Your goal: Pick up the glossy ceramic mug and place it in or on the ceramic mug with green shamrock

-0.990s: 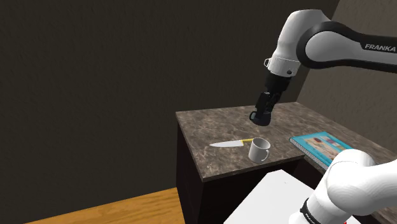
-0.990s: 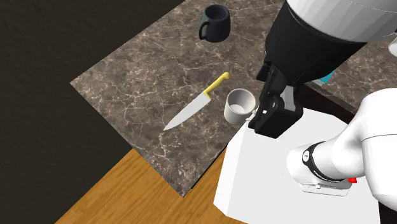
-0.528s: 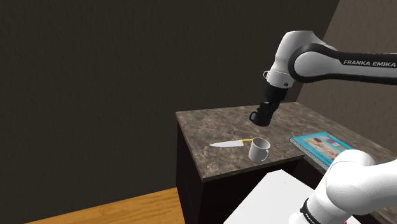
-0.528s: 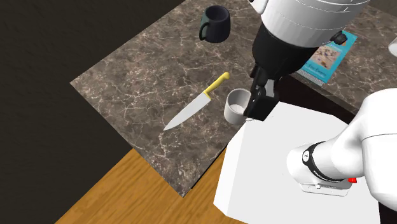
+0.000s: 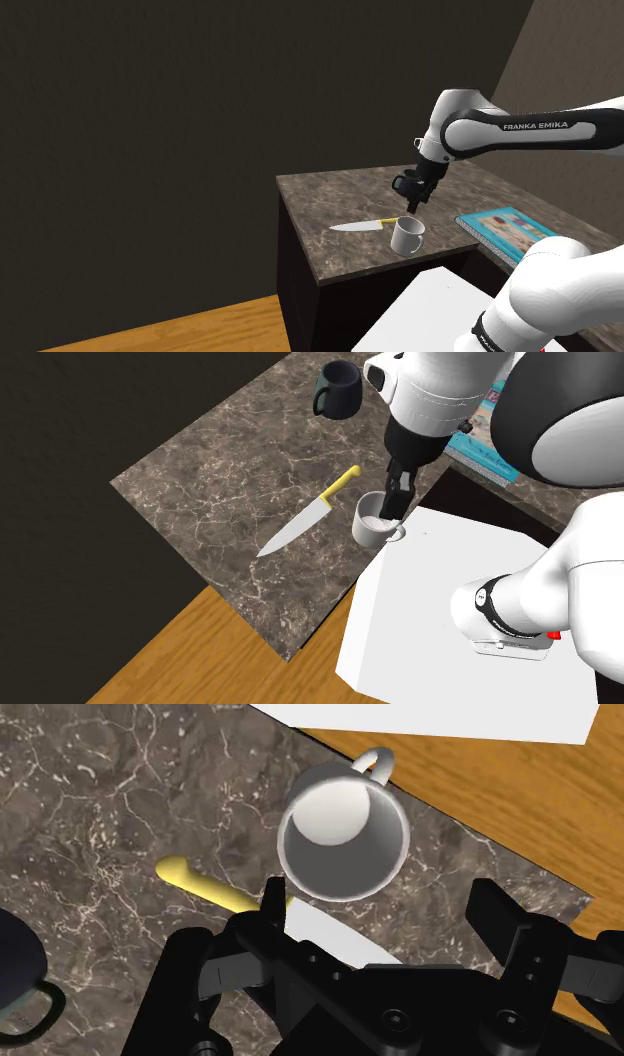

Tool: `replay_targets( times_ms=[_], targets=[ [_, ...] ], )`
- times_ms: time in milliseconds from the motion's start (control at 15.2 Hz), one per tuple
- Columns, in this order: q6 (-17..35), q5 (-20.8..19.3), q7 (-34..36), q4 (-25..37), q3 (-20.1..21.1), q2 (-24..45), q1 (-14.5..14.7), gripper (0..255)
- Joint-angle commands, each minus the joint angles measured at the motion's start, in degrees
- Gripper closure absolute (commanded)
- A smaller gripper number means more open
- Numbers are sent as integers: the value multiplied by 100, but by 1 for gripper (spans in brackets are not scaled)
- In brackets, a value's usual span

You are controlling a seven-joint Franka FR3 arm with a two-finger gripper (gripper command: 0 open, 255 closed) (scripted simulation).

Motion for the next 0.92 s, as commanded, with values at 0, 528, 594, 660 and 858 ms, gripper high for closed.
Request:
replay_targets(
  times_ms=[0,528,594,660,858],
  targets=[
    [369,-107,-193,-154,-184,262,-72,0],
    [1337,-345,-644,-513,-638,983,-238,0],
    [1435,-348,-646,-564,-648,1030,-236,0],
    [1534,-351,-648,-613,-659,1080,-234,0],
    [1794,-357,-655,-735,-688,1219,-226,0]
  ],
)
